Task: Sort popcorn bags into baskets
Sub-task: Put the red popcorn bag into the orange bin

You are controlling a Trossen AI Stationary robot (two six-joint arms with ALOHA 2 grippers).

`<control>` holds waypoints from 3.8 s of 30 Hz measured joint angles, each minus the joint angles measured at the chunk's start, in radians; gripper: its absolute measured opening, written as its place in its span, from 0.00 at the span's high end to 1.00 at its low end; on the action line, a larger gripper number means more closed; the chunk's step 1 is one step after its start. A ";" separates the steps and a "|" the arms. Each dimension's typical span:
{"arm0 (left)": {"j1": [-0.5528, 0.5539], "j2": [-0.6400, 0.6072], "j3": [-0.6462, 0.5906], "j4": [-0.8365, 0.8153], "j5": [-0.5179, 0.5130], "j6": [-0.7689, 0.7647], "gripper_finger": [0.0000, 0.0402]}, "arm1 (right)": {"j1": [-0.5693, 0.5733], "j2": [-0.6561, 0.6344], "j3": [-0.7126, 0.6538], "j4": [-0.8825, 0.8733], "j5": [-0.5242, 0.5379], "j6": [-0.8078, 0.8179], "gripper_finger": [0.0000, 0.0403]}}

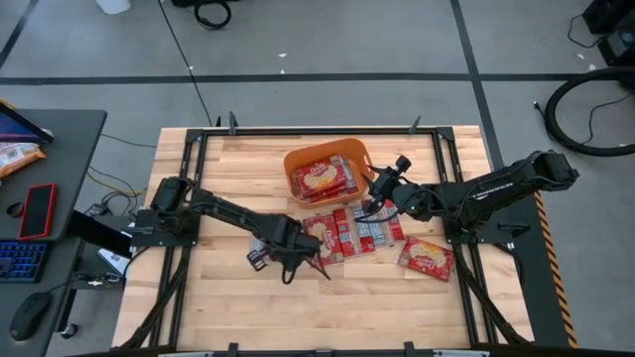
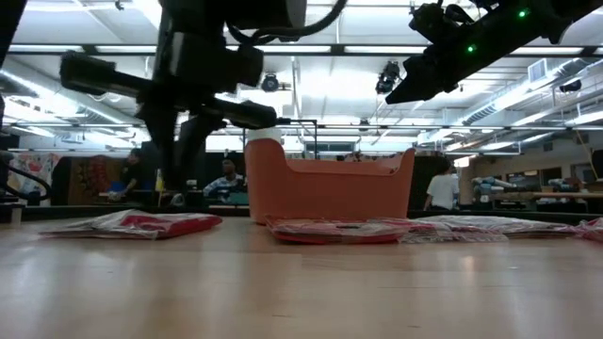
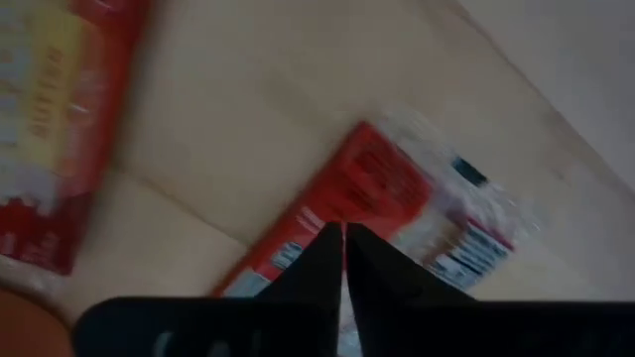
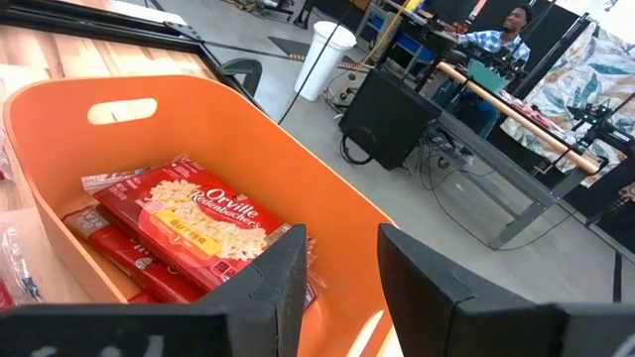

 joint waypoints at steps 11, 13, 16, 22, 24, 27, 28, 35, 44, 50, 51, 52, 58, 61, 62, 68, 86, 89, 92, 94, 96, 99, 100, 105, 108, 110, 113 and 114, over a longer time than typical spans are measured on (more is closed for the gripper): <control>-0.021 0.007 -0.010 -0.016 0.100 0.053 0.66 | 0.000 0.000 0.000 0.000 -0.006 0.000 0.68; -0.020 0.006 -0.035 -0.005 0.099 0.067 0.63 | 0.000 0.000 0.000 0.000 -0.006 0.000 0.68; -0.027 0.006 -0.075 -0.010 0.095 0.112 0.61 | 0.000 0.000 0.000 0.000 -0.006 -0.001 0.68; -0.048 0.007 -0.108 0.006 0.077 0.187 0.63 | 0.000 0.000 0.000 0.000 -0.006 -0.003 0.68; -0.050 0.006 -0.112 0.017 0.075 0.198 0.65 | 0.000 0.000 0.000 0.000 -0.006 -0.003 0.68; -0.055 0.007 -0.114 0.020 0.074 0.198 0.66 | 0.000 0.000 0.000 0.000 -0.006 -0.003 0.68; -0.055 0.007 -0.114 0.022 0.072 0.198 0.67 | 0.000 0.000 0.000 0.000 -0.006 -0.003 0.68; -0.054 0.007 -0.114 0.026 0.051 0.204 0.75 | 0.000 0.000 0.000 0.000 -0.006 -0.003 0.68; -0.054 0.007 -0.114 0.001 0.049 0.207 0.87 | 0.000 0.000 0.000 0.000 -0.007 -0.003 0.68; -0.054 0.007 -0.114 -0.031 0.049 0.179 0.87 | 0.000 0.000 0.000 0.000 -0.007 -0.003 0.68; -0.054 0.007 -0.114 -0.042 0.050 0.157 0.87 | 0.000 0.000 0.000 0.000 -0.007 -0.003 0.68; -0.052 0.007 -0.114 -0.059 0.050 0.123 0.87 | 0.000 0.000 0.000 0.000 -0.007 -0.003 0.68; -0.010 0.007 -0.114 -0.138 0.070 -0.110 0.88 | 0.000 0.000 0.000 0.000 -0.007 -0.003 0.68; 0.018 0.007 -0.114 -0.138 0.072 -0.279 0.88 | 0.000 0.000 0.000 0.000 -0.007 -0.001 0.68; 0.028 0.007 -0.114 -0.138 0.073 -0.335 0.88 | 0.000 0.000 0.000 0.000 -0.007 0.000 0.68; 0.098 0.007 -0.114 -0.159 0.074 -0.682 0.87 | 0.000 0.000 0.000 0.000 -0.007 0.000 0.68; 0.112 -0.311 -0.407 0.238 -0.024 -1.262 0.78 | 0.000 0.000 0.000 0.002 -0.033 0.008 0.68; 0.097 -0.310 -0.409 0.252 -0.054 -1.330 0.70 | 0.000 0.000 0.000 0.006 -0.036 0.008 0.68; 0.084 -0.309 -0.408 0.287 -0.073 -1.378 0.62 | -0.001 0.000 0.000 0.007 -0.042 0.008 0.68; 0.080 -0.309 -0.408 0.283 -0.087 -1.395 0.57 | -0.002 0.000 0.000 0.007 -0.051 0.008 0.68; 0.080 -0.308 -0.412 0.287 -0.090 -1.395 0.53 | -0.002 0.000 0.000 0.008 -0.052 0.007 0.68; 0.082 -0.308 -0.458 0.320 -0.089 -1.415 0.51 | -0.002 0.001 0.000 0.007 -0.052 0.006 0.68; 0.082 -0.308 -0.479 0.317 -0.089 -1.422 0.51 | -0.002 0.001 0.000 0.007 -0.052 0.006 0.68; 0.084 -0.316 -0.578 0.402 -0.068 -1.454 0.53 | -0.002 0.001 0.000 0.007 -0.053 0.005 0.68; 0.085 -0.315 -0.592 0.424 -0.048 -1.447 0.56 | -0.002 0.001 0.000 0.007 -0.052 0.005 0.68; 0.085 -0.315 -0.591 0.426 -0.059 -1.434 0.60 | -0.002 0.001 0.000 0.007 -0.052 0.005 0.68; 0.084 -0.312 -0.583 0.420 -0.075 -1.415 0.68 | -0.002 0.001 0.000 0.008 -0.052 0.004 0.68; 0.084 -0.312 -0.581 0.420 -0.083 -1.407 0.71 | -0.002 0.001 0.000 0.007 -0.052 0.004 0.68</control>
